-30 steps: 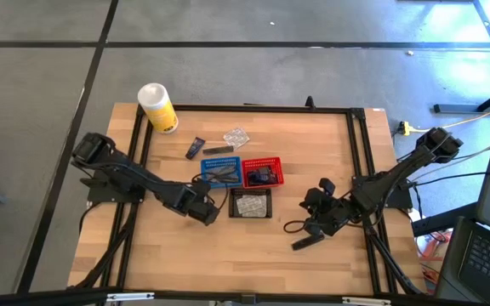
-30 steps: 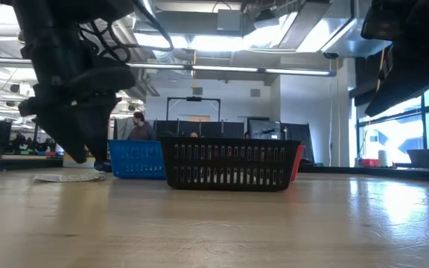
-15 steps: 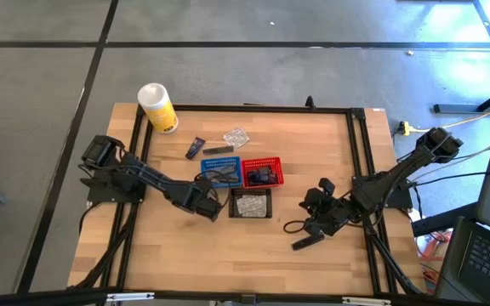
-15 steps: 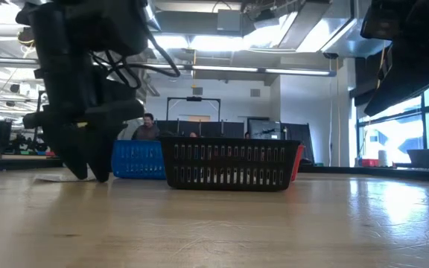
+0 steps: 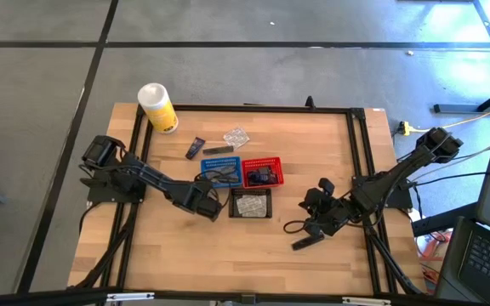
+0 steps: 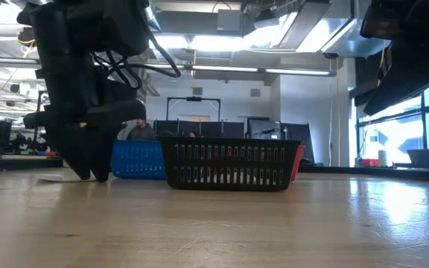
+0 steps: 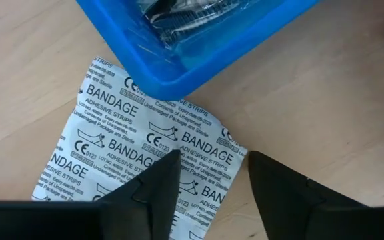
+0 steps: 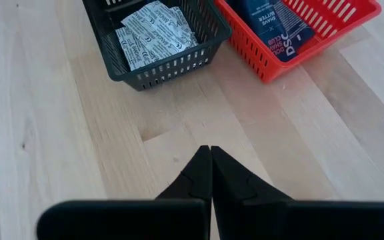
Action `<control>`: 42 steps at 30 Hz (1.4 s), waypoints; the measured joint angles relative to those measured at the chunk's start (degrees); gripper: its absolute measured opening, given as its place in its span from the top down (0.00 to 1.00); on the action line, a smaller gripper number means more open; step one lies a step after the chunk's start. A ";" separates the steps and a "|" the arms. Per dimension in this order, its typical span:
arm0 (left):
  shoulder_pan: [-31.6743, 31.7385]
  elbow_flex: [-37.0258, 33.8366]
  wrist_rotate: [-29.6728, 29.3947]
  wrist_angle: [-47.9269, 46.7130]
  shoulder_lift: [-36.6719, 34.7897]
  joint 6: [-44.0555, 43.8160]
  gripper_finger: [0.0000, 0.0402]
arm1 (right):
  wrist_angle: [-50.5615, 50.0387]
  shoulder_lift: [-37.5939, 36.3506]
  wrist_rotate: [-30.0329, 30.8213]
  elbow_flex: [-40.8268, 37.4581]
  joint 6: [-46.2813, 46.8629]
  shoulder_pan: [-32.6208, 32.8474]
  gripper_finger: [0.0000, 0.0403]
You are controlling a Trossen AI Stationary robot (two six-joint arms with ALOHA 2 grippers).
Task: Pick & Place Travel size toiletries
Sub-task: Put the white bandage into the black bin
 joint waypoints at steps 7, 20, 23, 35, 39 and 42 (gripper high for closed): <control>0.07 -0.04 0.46 -0.27 0.00 -0.04 0.68 | 0.03 0.02 0.00 0.02 0.02 0.00 1.00; 0.04 -0.11 2.48 -0.62 0.04 0.46 0.83 | 0.04 0.02 0.00 0.02 0.23 0.00 1.00; 0.04 -0.13 3.03 -0.73 0.04 0.92 0.87 | 0.05 0.02 0.00 0.02 0.23 0.00 0.99; -1.70 -0.59 5.70 -8.40 -4.43 -0.69 0.99 | 0.05 0.02 0.00 0.04 0.22 0.00 0.99; -2.91 -0.52 4.85 -12.55 -7.30 -1.96 0.99 | 0.05 0.04 0.00 0.04 0.20 0.00 1.00; -3.94 -0.48 2.92 -12.01 -10.55 -2.00 0.99 | 0.06 0.04 0.00 0.04 0.20 0.00 0.99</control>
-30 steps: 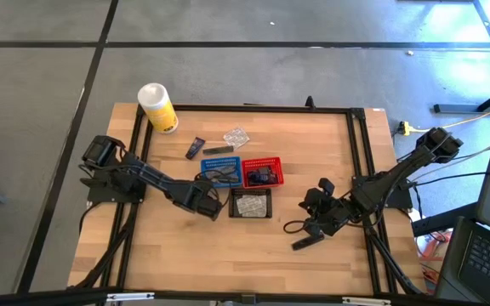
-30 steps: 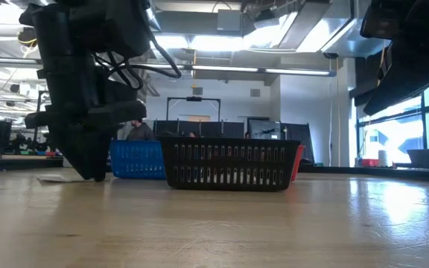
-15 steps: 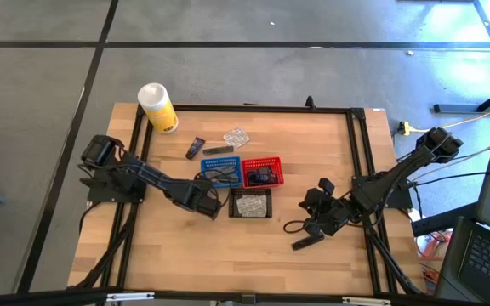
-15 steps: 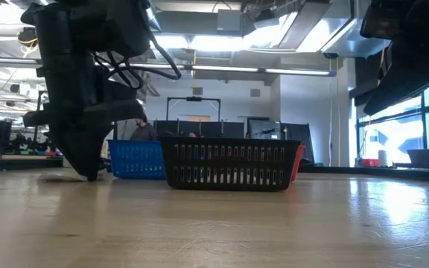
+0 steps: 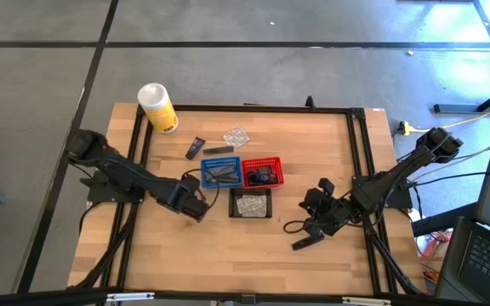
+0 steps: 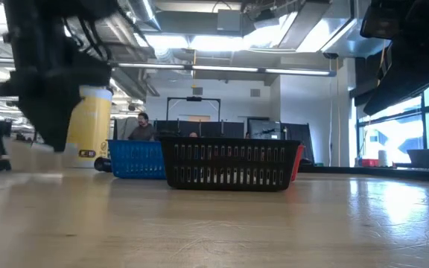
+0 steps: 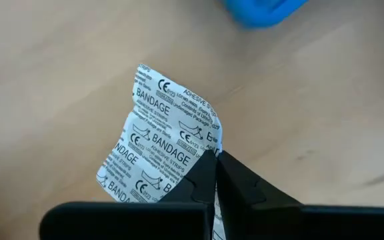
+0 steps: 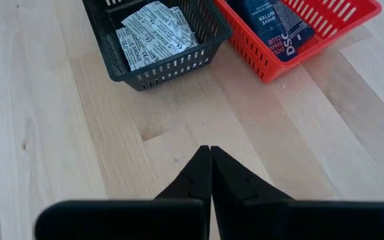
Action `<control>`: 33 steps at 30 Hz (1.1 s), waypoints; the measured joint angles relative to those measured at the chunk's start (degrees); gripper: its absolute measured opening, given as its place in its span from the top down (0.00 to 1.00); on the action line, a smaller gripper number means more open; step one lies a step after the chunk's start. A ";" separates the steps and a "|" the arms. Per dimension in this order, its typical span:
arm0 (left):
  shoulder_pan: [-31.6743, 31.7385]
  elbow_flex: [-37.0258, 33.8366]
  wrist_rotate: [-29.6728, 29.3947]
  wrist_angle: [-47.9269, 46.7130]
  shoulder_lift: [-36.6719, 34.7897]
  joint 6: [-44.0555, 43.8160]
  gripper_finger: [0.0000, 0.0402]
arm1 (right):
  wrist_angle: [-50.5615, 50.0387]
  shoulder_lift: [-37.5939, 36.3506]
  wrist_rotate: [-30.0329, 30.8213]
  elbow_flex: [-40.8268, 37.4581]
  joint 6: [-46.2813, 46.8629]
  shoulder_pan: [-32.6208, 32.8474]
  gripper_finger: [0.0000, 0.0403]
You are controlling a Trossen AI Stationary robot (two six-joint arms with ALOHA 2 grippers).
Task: Pick & Place Travel size toiletries
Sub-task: Put the white bandage into the black bin
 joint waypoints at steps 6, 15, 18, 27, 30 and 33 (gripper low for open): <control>-1.74 0.09 -5.55 2.07 -7.23 0.12 0.99 | 0.37 0.00 0.00 0.00 -0.19 0.00 1.00; -3.60 0.17 -10.66 21.93 -15.86 17.48 0.99 | 0.85 0.00 0.00 0.00 -0.78 0.00 0.99; -3.27 0.23 -10.44 31.15 -16.96 26.42 0.99 | 0.97 0.00 -0.02 0.00 -0.85 0.00 0.99; 0.83 0.31 0.09 52.51 -15.53 53.78 0.99 | 1.26 0.00 -0.02 0.00 -1.10 0.00 0.99; 2.27 0.31 5.13 55.06 -14.49 65.85 0.99 | 1.26 0.00 -0.01 0.00 -1.31 0.00 0.99; 3.45 0.29 9.64 56.92 -12.81 80.24 0.99 | 1.26 0.00 0.00 0.00 -1.53 0.00 0.99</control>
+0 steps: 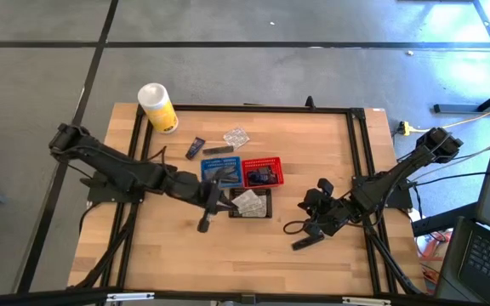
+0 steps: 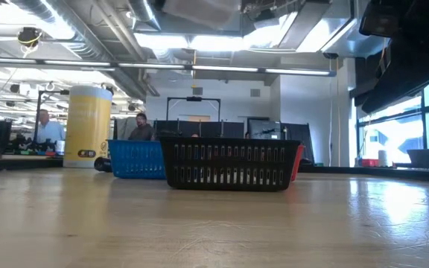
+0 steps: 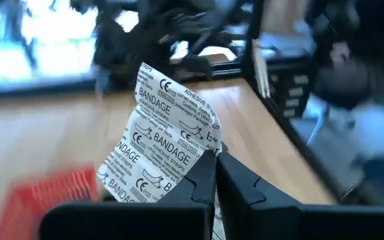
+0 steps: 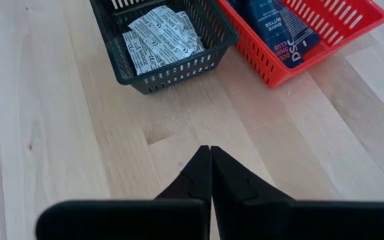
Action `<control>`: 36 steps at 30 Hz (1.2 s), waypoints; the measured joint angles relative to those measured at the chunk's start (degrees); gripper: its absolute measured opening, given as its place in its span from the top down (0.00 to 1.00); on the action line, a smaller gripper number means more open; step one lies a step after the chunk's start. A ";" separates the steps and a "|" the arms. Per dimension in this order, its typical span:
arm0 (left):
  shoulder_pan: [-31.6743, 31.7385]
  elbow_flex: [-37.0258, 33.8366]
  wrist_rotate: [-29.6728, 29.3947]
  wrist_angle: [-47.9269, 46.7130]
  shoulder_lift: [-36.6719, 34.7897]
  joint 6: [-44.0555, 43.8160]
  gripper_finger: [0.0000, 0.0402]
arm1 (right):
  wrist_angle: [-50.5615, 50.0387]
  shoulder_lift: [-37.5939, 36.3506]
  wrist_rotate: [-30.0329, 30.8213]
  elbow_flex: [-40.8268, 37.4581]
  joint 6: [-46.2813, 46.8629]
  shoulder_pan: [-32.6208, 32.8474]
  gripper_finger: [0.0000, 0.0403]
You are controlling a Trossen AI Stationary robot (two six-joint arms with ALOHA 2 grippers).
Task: Pick & Place Travel size toiletries
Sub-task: Put the white bandage into the black bin
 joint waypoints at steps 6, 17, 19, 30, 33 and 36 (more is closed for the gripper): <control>0.50 0.02 5.25 3.43 4.54 31.16 0.99 | 0.04 0.00 0.00 0.00 -0.17 0.00 0.99; 4.08 0.35 5.21 2.51 7.91 53.96 0.99 | 0.50 0.00 0.18 0.00 -0.85 0.00 0.99; 4.89 0.37 5.23 2.55 8.37 55.21 0.99 | 0.48 0.00 0.18 0.00 -0.85 -0.02 0.99; 6.79 0.39 7.83 0.30 15.16 59.83 0.99 | 0.46 0.00 0.88 0.00 -1.07 -0.02 0.99; 6.94 0.39 7.34 -0.23 17.28 59.49 0.99 | 0.50 0.00 0.91 0.00 -1.09 -0.02 0.99; 6.96 0.39 6.55 -0.01 18.95 59.44 0.99 | 0.59 0.00 1.03 0.00 -1.11 0.00 0.99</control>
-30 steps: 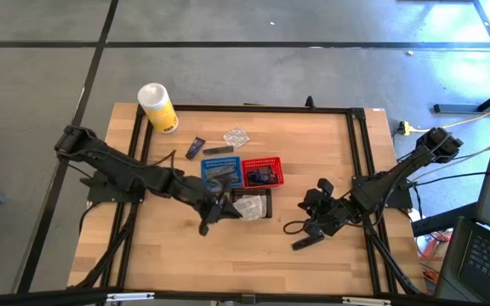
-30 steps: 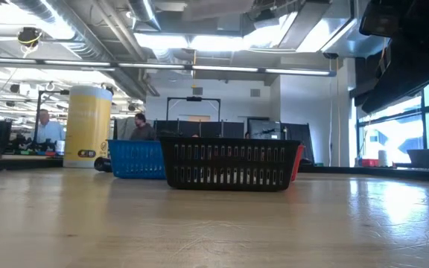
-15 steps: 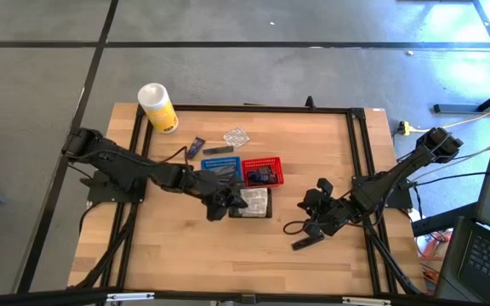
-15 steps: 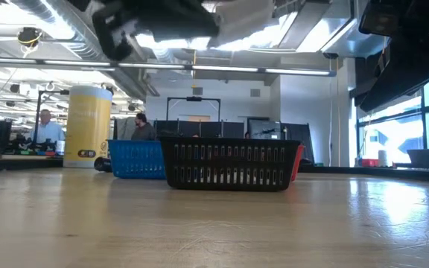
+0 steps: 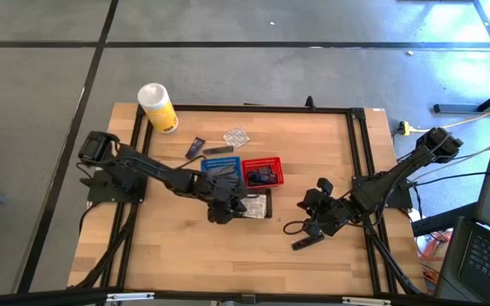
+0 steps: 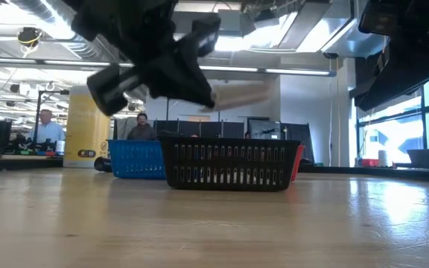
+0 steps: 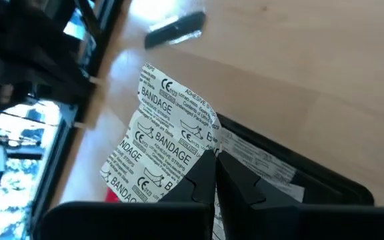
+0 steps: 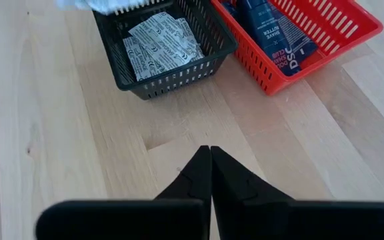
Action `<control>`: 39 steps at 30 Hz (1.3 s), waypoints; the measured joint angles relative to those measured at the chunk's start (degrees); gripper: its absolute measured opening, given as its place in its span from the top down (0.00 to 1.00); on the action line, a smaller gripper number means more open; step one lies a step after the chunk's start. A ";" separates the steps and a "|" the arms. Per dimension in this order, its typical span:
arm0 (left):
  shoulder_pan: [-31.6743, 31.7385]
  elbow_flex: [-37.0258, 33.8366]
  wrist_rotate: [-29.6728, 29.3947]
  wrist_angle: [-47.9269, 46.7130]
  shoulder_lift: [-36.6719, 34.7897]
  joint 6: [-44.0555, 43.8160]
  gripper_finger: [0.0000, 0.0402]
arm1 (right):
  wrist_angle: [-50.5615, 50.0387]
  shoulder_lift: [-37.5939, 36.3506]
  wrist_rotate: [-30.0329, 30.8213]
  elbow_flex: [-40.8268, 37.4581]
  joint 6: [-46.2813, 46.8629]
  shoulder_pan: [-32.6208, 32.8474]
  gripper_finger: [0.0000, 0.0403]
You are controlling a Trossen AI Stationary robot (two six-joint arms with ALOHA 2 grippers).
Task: Pick & Place Travel size toiletries
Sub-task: Put the white bandage into the black bin, then put the blue shaver cream into the red bin
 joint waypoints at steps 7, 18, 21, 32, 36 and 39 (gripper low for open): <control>-0.04 0.00 -2.99 -0.07 4.11 -0.11 0.99 | 0.00 0.00 0.00 0.00 -0.02 -0.01 0.99; 0.37 0.00 -4.42 -0.10 5.70 -2.07 0.97 | 0.02 0.00 0.00 0.00 -0.10 -0.01 0.99; 0.34 0.00 -3.86 -0.08 5.70 -3.24 0.96 | 0.02 0.00 -0.01 0.00 -0.09 -0.01 0.99; 0.33 0.00 -5.35 -0.07 5.70 -4.21 0.78 | 0.10 0.00 -0.02 0.00 -0.07 -0.01 0.99; 0.17 0.00 -11.89 -0.16 5.58 -4.83 0.74 | 0.13 0.00 -0.02 0.00 -0.07 0.00 0.99; -0.19 0.00 -12.03 -0.18 5.48 -6.08 0.72 | 0.14 0.00 -0.02 0.00 -0.11 0.00 0.99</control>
